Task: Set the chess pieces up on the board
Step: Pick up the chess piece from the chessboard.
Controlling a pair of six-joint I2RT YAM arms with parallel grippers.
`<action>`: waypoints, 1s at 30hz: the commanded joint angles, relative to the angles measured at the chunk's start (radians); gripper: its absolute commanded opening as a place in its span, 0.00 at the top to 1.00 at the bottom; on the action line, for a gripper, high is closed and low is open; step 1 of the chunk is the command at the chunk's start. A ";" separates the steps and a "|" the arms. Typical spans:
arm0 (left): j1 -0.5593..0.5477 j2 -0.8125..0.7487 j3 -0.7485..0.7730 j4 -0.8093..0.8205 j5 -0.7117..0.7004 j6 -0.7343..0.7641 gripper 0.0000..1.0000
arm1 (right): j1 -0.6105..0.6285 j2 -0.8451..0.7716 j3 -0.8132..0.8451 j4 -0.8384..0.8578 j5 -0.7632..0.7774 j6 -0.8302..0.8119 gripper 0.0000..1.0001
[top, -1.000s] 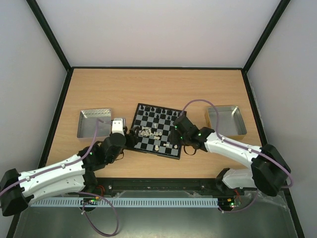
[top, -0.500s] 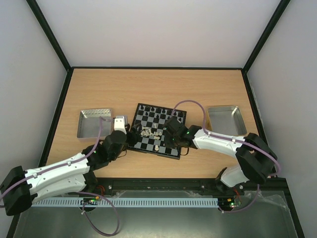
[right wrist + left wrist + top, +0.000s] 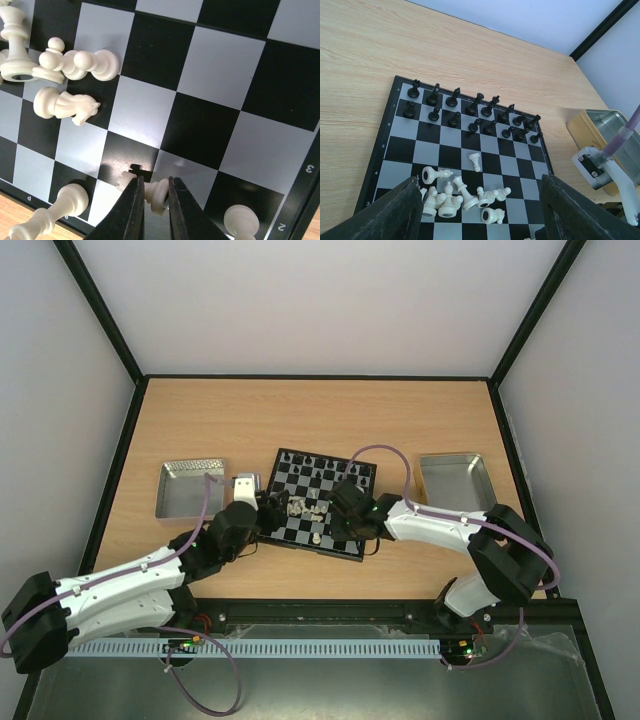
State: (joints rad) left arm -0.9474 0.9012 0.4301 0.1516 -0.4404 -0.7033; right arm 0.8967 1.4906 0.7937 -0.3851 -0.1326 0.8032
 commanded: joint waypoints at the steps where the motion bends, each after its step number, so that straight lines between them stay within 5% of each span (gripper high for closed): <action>1: 0.009 0.008 -0.013 0.035 0.011 -0.002 0.34 | 0.006 0.016 0.009 -0.025 0.012 0.016 0.89; 20: 0.051 0.101 -0.015 0.139 0.314 -0.102 0.31 | -0.007 -0.107 -0.081 0.138 0.098 0.103 0.98; 30: 0.136 0.163 -0.014 0.271 0.573 -0.209 0.28 | -0.106 -0.241 -0.172 0.379 -0.020 0.171 0.98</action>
State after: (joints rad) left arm -0.8410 1.0416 0.4248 0.3199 -0.0147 -0.8486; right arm 0.8219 1.2957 0.6483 -0.1432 -0.1032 0.9321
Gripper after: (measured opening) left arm 0.711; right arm 0.017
